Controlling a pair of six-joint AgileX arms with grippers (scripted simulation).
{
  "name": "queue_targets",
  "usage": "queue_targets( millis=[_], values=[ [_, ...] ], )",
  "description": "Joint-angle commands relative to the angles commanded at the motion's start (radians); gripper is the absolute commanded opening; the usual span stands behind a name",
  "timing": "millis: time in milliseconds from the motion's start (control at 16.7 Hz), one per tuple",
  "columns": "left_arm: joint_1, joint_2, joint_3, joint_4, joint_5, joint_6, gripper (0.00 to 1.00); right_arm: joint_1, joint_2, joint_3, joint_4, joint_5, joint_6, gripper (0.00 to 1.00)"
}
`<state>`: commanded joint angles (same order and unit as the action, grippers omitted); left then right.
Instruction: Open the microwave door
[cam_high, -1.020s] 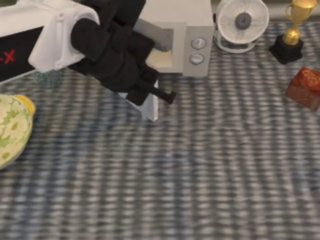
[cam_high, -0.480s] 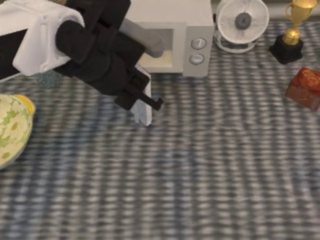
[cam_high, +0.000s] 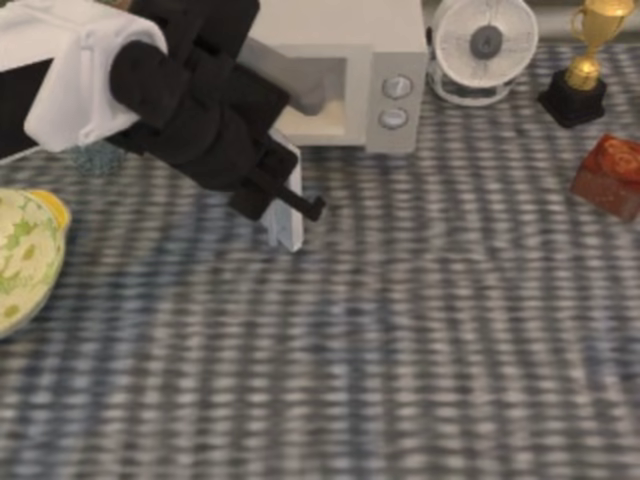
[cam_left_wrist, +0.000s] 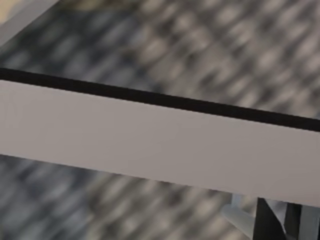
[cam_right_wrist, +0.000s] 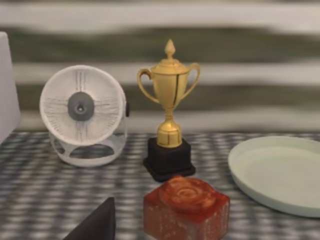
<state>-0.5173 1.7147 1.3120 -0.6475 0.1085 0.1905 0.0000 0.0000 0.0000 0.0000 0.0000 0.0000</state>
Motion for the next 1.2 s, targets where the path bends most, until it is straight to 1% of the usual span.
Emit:
queue_targets(
  millis=[780, 960, 1200],
  values=[
    [0.0, 0.0, 0.0, 0.0, 0.0, 0.0, 0.0, 0.0, 0.0, 0.0, 0.0, 0.0, 0.0, 1.0],
    [0.001, -0.001, -0.004, 0.0, 0.012, 0.011, 0.0, 0.0, 0.0, 0.0, 0.0, 0.0, 0.0, 1.0],
    [0.032, -0.019, -0.029, -0.015, 0.05, 0.087, 0.0, 0.0, 0.0, 0.0, 0.0, 0.0, 0.0, 1.0]
  ],
)
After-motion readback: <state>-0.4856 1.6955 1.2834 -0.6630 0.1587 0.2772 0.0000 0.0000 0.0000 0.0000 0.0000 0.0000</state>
